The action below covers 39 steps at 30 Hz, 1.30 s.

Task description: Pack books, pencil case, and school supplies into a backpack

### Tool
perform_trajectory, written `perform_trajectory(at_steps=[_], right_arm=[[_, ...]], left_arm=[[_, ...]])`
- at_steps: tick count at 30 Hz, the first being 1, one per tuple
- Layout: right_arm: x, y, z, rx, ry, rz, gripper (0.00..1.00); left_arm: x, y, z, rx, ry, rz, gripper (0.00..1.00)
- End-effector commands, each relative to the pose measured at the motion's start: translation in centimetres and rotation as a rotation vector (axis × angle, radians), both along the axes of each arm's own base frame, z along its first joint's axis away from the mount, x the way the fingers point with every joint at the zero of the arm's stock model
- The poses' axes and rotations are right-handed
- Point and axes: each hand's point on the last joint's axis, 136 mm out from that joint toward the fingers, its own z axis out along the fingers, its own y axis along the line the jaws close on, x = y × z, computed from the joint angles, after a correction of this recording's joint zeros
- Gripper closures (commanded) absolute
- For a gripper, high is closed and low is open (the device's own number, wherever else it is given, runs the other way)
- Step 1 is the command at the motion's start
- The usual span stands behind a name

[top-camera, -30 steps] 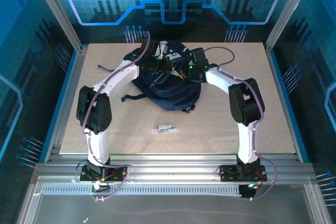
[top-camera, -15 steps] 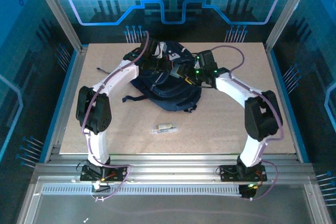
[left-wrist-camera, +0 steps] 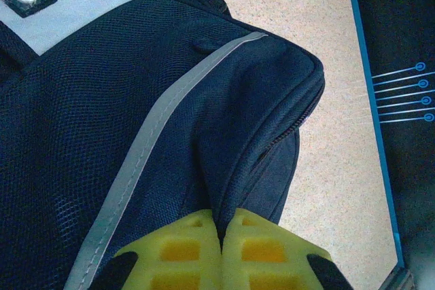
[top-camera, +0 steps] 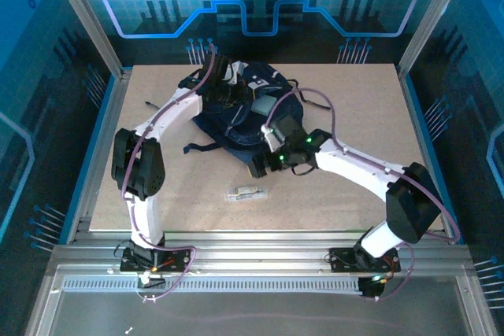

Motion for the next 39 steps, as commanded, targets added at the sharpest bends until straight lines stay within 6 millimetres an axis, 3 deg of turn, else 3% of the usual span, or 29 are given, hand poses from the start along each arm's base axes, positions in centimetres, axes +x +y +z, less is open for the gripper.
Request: perform_trajectory(at_steps=[1, 5, 11, 25, 35, 39], right_arm=[[-3.9, 0.3, -2.5, -0.158, 0.002, 0.211, 0.0], [-7.0, 1.3, -4.7, -0.251, -0.006, 0.359, 0.0], [-8.2, 3.8, -5.5, -0.289, -0.051, 0.476, 0.0], [-3.5, 7.1, -7.4, -0.378, -0.222, 0.543, 0.0], [-2.7, 6.4, -10.4, -0.43, -0.194, 0.576, 0.01], [-2.9, 5.9, -11.6, -0.455, -0.17, 0.582, 0.07]], left_arm=[[0.3, 0.8, 3.4, -0.033, -0.092, -0.008, 1.0], [0.1, 1.0, 2.7, -0.038, -0.075, -0.004, 1.0], [-0.2, 1.3, 2.4, -0.039, -0.066, -0.003, 1.0], [-0.7, 1.7, 2.1, -0.051, -0.042, -0.013, 1.0], [-0.8, 2.1, 2.0, -0.052, -0.037, -0.006, 1.0], [-0.7, 2.2, 2.1, -0.056, -0.04, -0.001, 1.0]])
